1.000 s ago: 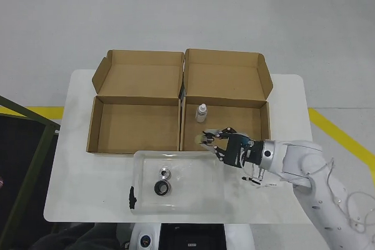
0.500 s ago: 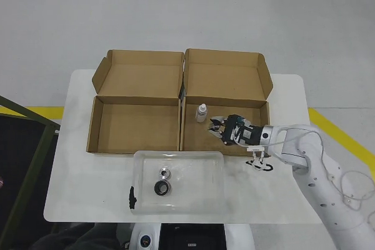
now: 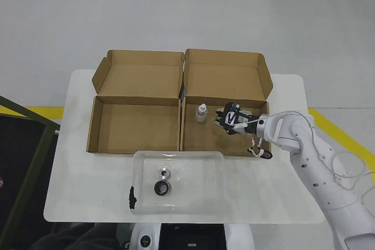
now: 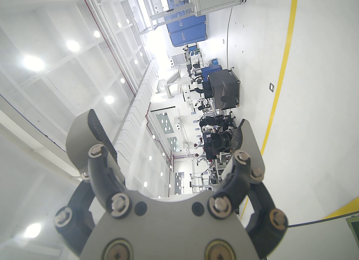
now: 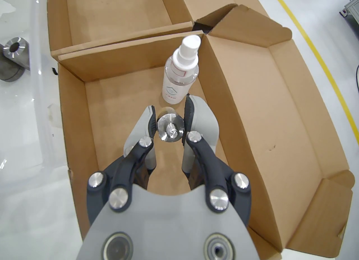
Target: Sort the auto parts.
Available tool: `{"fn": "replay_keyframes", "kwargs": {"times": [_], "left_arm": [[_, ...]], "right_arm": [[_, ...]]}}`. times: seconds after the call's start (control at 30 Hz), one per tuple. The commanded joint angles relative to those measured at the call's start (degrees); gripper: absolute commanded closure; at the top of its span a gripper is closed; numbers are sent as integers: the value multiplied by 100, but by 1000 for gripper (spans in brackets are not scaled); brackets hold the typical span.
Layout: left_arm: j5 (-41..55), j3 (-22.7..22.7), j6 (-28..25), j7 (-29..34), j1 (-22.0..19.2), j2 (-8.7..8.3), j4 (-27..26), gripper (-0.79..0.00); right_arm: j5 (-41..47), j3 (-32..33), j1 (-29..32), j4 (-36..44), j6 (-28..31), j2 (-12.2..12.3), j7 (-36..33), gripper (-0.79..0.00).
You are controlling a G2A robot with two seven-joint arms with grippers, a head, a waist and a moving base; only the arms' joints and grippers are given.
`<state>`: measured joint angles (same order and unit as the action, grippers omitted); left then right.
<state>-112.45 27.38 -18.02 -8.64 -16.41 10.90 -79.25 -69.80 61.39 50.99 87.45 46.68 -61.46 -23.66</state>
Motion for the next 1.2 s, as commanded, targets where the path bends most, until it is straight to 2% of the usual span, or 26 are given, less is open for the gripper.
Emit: {"fn": "replay_keyframes", "kwargs": {"times": [0.0, 0.3, 0.53, 0.57, 0.8, 0.9, 1.0, 1.17], "left_arm": [[0, 0, 0, 0, 0, 0, 0, -785], [0, 0, 0, 0, 0, 0, 0, -785], [0, 0, 0, 0, 0, 0, 0, -785], [0, 0, 0, 0, 0, 0, 0, -785], [0, 0, 0, 0, 0, 0, 0, -785], [0, 0, 0, 0, 0, 0, 0, -785], [0, 0, 0, 0, 0, 0, 0, -785], [0, 0, 0, 0, 0, 0, 0, -785]], "right_arm": [[-40, -82, -75, -124, -40, -19, -50, 0], [-235, -454, -350, -644, -128, -117, -57, 0], [-444, -708, -504, -897, -261, -193, -95, -68], [-467, -739, -524, -928, -271, -203, -98, -99], [-546, -881, -590, -972, -374, -260, -68, -459], [-524, -820, -560, -839, -382, -249, -52, -529], [-419, -640, -435, -582, -346, -201, -59, -640], [-275, -189, -67, 40, -278, -73, -53, -665]]}}
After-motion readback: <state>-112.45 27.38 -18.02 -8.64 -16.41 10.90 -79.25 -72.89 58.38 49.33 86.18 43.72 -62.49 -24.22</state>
